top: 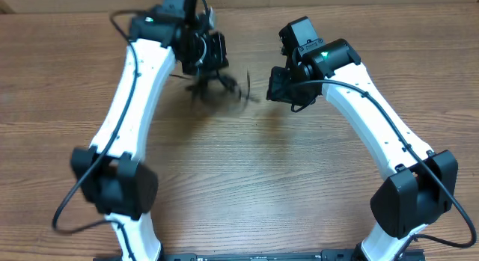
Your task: Untangle cables
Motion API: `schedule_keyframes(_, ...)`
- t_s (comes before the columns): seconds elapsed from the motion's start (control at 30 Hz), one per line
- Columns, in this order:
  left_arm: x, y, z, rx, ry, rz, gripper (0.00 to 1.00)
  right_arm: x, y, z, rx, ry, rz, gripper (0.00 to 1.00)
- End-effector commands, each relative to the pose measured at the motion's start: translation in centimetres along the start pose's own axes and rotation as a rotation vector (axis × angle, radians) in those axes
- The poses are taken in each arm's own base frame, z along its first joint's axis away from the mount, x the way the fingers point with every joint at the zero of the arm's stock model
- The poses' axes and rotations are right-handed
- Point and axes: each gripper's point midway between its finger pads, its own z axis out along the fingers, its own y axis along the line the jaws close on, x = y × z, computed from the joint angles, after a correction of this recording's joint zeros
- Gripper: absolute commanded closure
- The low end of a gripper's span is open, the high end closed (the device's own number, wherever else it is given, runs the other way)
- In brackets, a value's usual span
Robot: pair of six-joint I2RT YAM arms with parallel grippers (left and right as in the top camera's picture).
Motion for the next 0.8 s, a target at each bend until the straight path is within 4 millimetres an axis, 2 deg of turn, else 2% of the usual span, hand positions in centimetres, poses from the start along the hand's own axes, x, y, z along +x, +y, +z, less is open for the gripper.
schedule_keyframes(0.0, -0.3, -2.8, -4.4, 0.000, -0.108, 0.099, 0.96, 0.1, 2.3, -1.0, -0.153, 0.015, -0.089, 0.50)
schedule_keyframes(0.07, 0.4, -2.6, -4.3, -0.010, -0.081, 0.085, 0.96, 0.3, 4.1, -1.6, -0.287, 0.031, -0.199, 0.37)
schedule_keyframes(0.13, 1.1, -2.1, -3.8, -0.024, -0.046, 0.049, 0.96, 0.4, 5.0, -2.1, -0.361, 0.038, -0.244, 0.32)
schedule_keyframes(0.33, 2.4, -1.6, -2.5, -0.049, 0.021, -0.002, 0.96, 0.6, 5.7, -2.5, -0.415, 0.026, -0.372, 0.17)
schedule_keyframes(0.57, 2.8, -0.7, 0.1, -0.068, 0.079, -0.117, 0.96, 2.0, 7.8, -3.8, -0.581, 0.031, -0.543, 0.11)
schedule_keyframes(0.77, 3.8, -3.1, 0.8, 0.082, 0.170, -0.167, 0.96, 1.6, 8.1, -3.9, -0.587, 0.010, -0.555, 0.10)
